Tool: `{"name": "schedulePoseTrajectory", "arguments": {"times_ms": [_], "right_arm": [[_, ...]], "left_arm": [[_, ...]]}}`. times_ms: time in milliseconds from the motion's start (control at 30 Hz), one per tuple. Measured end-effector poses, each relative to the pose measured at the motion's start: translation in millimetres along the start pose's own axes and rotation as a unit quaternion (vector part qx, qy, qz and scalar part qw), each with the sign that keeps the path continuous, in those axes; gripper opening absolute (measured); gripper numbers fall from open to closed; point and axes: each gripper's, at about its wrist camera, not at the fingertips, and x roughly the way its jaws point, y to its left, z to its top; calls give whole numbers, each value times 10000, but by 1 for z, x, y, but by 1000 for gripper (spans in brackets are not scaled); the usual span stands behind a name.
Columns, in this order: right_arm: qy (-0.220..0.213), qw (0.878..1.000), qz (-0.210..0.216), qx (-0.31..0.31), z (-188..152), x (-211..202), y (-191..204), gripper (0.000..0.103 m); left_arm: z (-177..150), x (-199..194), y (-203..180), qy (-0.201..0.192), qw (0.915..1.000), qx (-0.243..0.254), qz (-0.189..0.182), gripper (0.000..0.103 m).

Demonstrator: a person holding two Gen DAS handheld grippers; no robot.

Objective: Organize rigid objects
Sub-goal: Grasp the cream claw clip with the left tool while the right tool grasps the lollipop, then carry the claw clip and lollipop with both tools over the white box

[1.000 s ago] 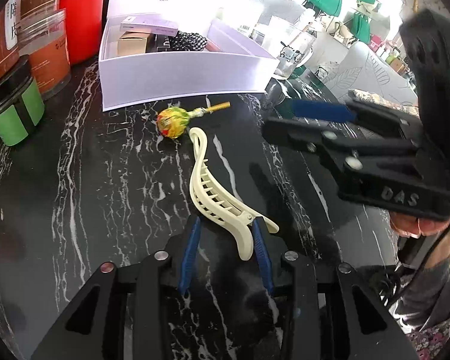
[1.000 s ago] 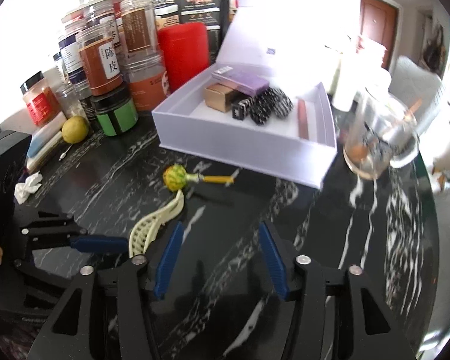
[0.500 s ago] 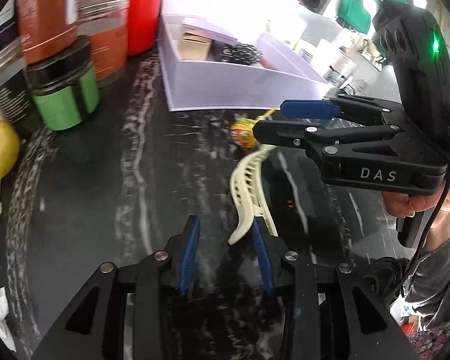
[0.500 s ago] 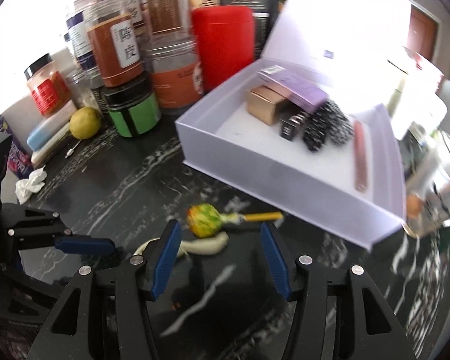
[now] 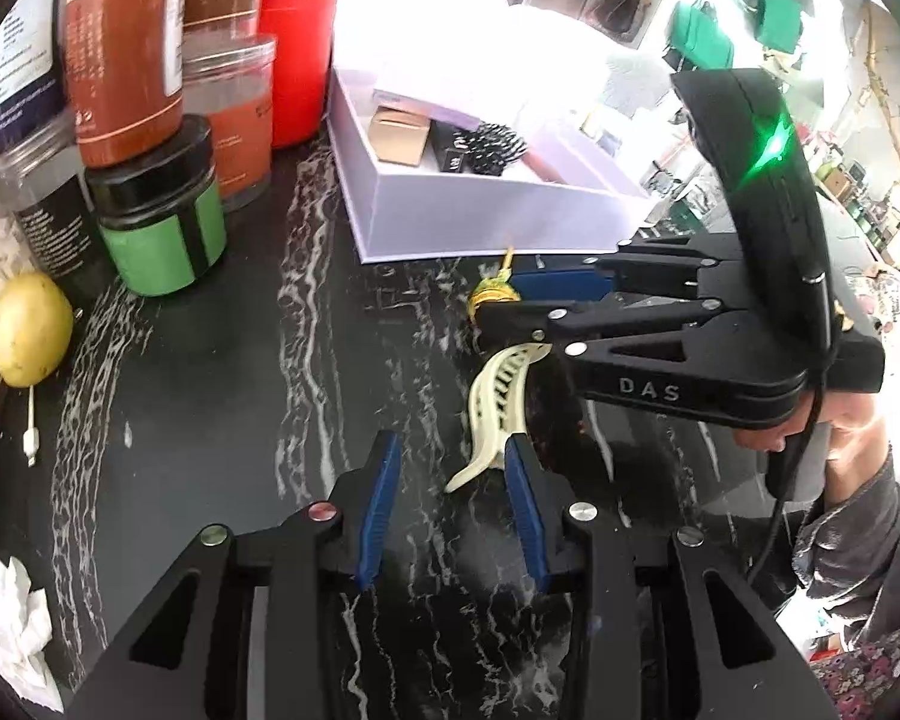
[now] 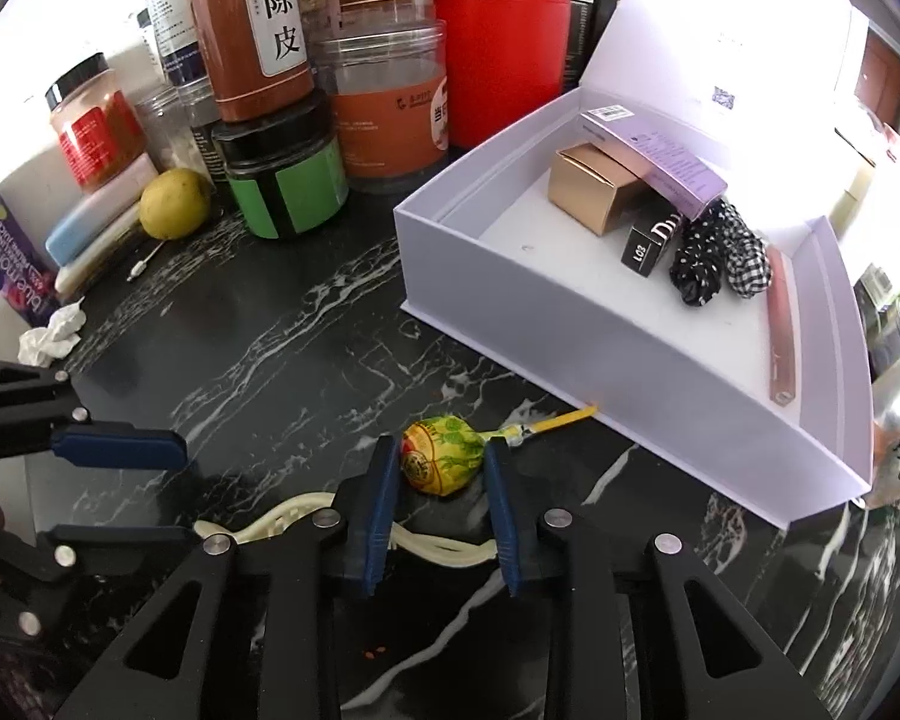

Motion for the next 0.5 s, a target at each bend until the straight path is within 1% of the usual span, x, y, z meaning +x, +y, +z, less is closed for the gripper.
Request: {"name": "schedulePoseTrajectory", "arguments": {"times_ms": [67, 167, 233, 300, 367, 500], "right_arm": [[-110, 9999, -18, 45, -1, -5, -1, 28], [-353, 9993, -107, 89, -6, -21, -5, 28], [-516, 9983, -225, 141, -11, -34, -9, 28], [-611, 9975, -277, 209, -18, -46, -13, 28], [-674, 9968, -322, 284, -26, -57, -16, 28], [-710, 9961, -341, 408, -36, -66, -21, 28]], "left_arm": [[2, 3, -4, 19, 10000, 65, -62, 36], [7, 13, -9, 84, 9997, 127, -173, 36], [9, 20, -15, 137, 9993, 171, -311, 36], [12, 26, -20, 167, 9989, 239, -370, 36], [14, 32, -25, 175, 9989, 301, -304, 36], [16, 41, -28, 277, 9990, 324, -96, 36]]}}
